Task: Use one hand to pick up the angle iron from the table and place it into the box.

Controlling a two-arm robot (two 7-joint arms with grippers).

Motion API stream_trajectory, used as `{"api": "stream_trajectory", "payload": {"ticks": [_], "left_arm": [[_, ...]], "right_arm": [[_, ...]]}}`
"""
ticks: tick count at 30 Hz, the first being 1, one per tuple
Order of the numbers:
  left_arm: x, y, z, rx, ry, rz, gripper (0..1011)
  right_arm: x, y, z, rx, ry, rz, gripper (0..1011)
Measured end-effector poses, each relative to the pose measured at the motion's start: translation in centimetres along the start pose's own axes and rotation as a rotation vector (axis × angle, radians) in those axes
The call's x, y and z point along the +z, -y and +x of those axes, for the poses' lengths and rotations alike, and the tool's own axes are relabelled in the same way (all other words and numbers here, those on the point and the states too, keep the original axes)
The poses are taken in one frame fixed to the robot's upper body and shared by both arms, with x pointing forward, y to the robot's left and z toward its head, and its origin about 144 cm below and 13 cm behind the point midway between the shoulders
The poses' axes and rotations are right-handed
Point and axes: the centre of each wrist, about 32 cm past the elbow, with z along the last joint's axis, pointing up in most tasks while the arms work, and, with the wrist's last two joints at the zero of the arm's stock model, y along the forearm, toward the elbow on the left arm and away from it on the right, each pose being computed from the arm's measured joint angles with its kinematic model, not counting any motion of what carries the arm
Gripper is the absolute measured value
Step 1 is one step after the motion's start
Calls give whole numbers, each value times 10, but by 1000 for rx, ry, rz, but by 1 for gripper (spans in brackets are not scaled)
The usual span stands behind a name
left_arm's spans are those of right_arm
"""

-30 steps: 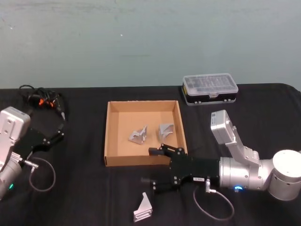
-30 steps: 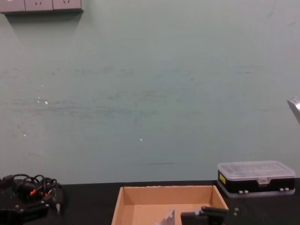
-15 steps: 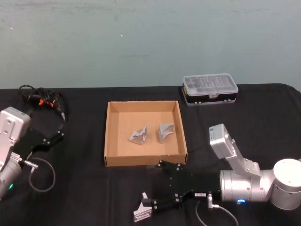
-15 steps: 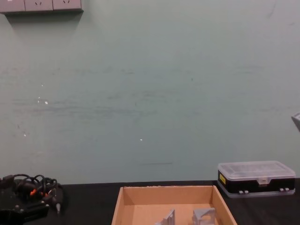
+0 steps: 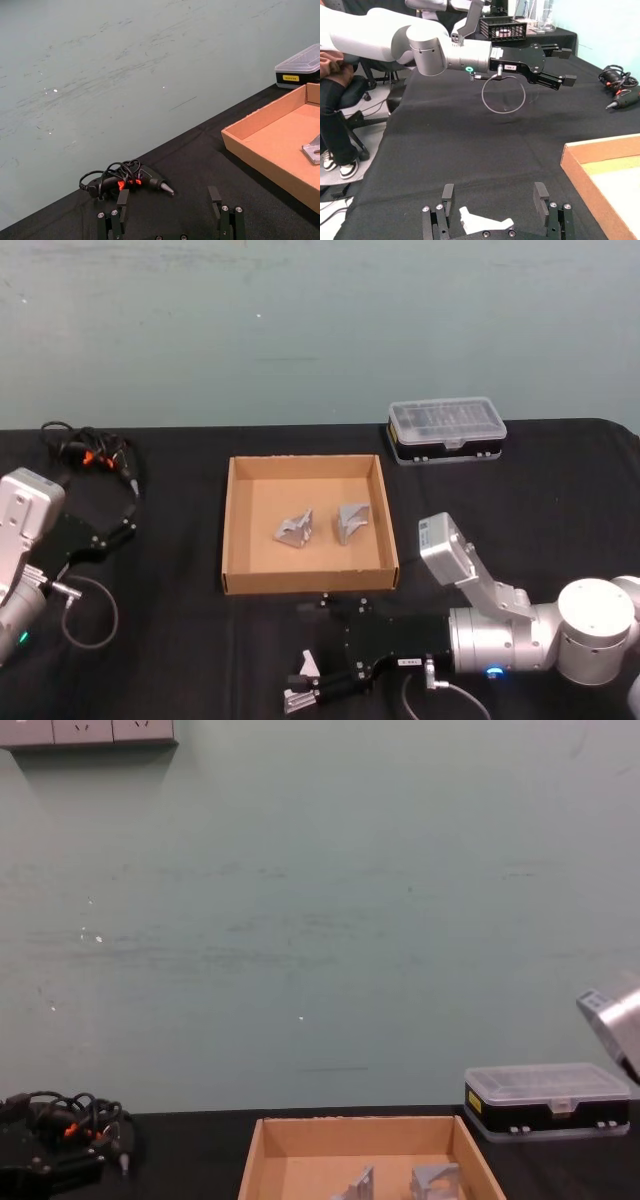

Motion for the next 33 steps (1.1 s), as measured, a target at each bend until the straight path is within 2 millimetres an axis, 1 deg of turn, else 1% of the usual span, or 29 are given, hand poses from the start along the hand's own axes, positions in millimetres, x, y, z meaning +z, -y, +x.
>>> {"api": "stream_trajectory", "payload": {"ticks": [18, 33], "left_arm": [[0, 0, 0, 0, 0, 0, 1000], [0, 0, 0, 0, 0, 0, 1000]], "right_arm": [[-2, -18, 7, 28, -6, -49, 1004], [-5, -20, 12, 83, 2, -121, 1004]]}}
